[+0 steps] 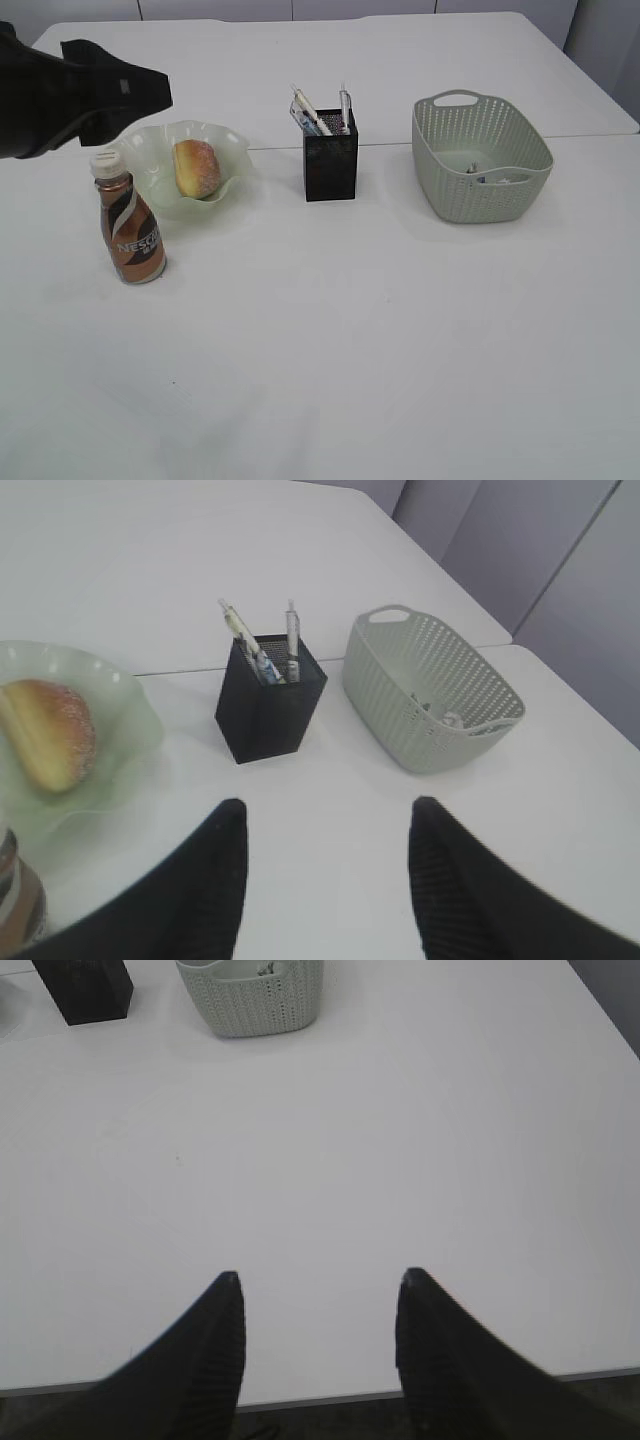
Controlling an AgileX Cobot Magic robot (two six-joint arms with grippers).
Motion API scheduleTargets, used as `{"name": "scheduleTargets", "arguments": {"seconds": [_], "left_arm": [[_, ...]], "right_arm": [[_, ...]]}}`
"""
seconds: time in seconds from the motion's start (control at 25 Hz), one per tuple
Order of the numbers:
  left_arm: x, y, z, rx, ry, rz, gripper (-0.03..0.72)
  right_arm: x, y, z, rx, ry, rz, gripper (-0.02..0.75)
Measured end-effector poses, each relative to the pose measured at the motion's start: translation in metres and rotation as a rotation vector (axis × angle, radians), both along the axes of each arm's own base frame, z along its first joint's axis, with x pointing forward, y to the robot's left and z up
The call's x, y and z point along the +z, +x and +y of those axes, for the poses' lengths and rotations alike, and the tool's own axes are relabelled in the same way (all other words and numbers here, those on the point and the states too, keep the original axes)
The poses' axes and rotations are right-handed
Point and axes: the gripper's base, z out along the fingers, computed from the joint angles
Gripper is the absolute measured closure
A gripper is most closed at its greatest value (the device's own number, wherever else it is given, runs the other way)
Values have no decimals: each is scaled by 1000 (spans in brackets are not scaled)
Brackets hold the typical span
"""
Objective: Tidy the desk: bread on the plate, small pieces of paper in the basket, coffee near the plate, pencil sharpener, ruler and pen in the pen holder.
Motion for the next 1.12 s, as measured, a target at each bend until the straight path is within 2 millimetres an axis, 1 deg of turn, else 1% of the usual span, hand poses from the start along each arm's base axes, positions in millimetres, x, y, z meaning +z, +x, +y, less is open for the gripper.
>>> {"name": "scheduleTargets", "arguments": {"seconds": [0.24, 0.48, 0.76, 0.92, 1.12], "left_arm": [[-2, -2, -4, -46, -2, 22, 309], [-4, -1, -1, -64, 32, 29, 309], [-10, -4, 0, -88, 85, 85, 309], [-15, -1, 9, -61, 135, 115, 309], [-11, -3, 28, -22, 185, 135, 309]], "right_arm": [[0, 0, 0, 0, 0, 0, 345], [0, 0, 0, 0, 0, 0, 345], [0, 0, 0, 0, 0, 0, 345], [0, 0, 0, 0, 0, 0, 345], [0, 0, 0, -1, 1, 0, 345]]}}
